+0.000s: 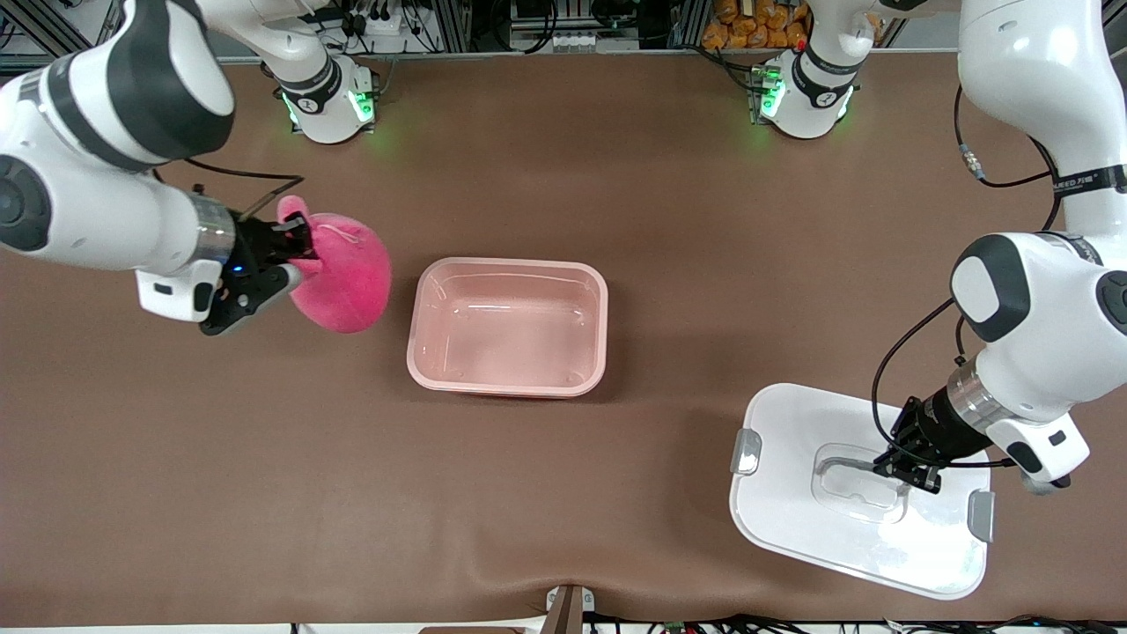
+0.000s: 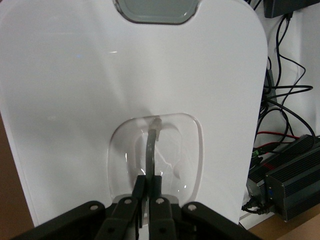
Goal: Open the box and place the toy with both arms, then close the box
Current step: 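Lift the pink toy with the right gripper and carry it over the box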
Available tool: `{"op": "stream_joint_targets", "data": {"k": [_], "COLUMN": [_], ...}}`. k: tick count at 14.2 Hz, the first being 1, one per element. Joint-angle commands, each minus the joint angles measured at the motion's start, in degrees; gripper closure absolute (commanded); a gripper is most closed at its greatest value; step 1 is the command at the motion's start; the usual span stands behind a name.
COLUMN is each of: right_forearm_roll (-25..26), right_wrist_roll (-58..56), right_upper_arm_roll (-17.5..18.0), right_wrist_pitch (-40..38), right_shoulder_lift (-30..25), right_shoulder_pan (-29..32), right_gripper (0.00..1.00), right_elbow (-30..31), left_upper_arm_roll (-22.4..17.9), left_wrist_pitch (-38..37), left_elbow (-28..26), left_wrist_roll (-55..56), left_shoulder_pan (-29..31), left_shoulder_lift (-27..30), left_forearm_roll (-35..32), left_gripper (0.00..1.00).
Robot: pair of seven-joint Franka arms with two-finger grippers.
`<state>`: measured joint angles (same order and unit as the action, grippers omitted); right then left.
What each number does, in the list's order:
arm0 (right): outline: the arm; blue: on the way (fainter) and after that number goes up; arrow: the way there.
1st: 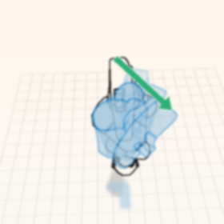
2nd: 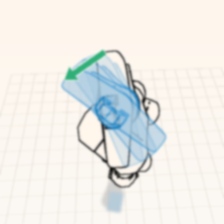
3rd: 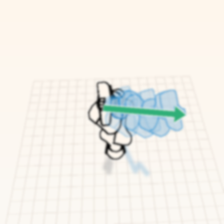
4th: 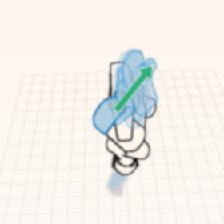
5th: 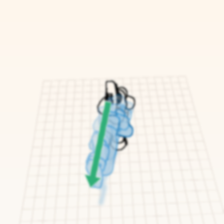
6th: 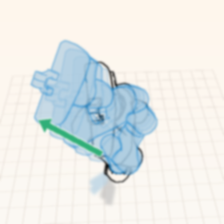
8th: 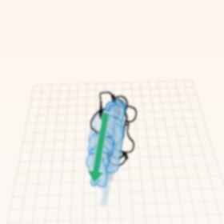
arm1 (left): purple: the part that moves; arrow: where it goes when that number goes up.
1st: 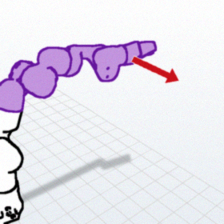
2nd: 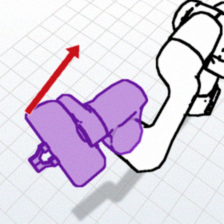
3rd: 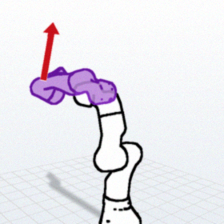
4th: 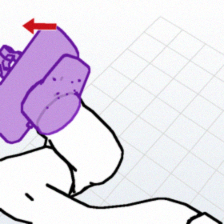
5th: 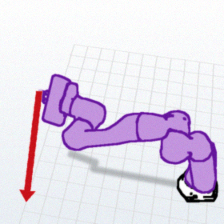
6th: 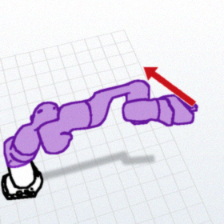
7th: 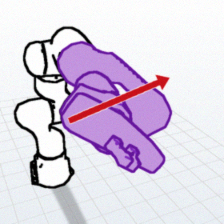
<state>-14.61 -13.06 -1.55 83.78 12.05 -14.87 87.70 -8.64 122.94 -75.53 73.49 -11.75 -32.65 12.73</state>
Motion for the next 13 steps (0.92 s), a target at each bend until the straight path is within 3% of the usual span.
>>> {"op": "stream_joint_targets", "data": {"k": [1,5,13], "right_forearm_roll": [-2.69,-4.46,-5.42], "right_wrist_roll": [8.82,17.88,31.16], "right_upper_arm_roll": [-0.64,-0.64,-0.64], "right_wrist_pitch": [-0.46,-0.28,7.71], "right_shoulder_lift": [2.01,4.99,8.69], "right_shoulder_pan": [-2.0,-4.64,-9.47], "right_gripper": [1.0,1.0,1.0], "right_elbow": [-3.4,-7.79,-9.03], "left_upper_arm_roll": [0.03,0.2,0.11], "left_wrist_pitch": [-4.45,-10.7,-11.15], "left_elbow": [-0.4,-1.55,-3.04], "left_wrist_roll": [6.03,12.45,21.61], "left_shoulder_pan": [-0.03,-0.55,-3.81], "left_shoulder_lift": [2.59,4.97,5.67], "left_forearm_roll": [0.45,0.19,0.1], "left_gripper": [1.0,1.0,1.0]}}
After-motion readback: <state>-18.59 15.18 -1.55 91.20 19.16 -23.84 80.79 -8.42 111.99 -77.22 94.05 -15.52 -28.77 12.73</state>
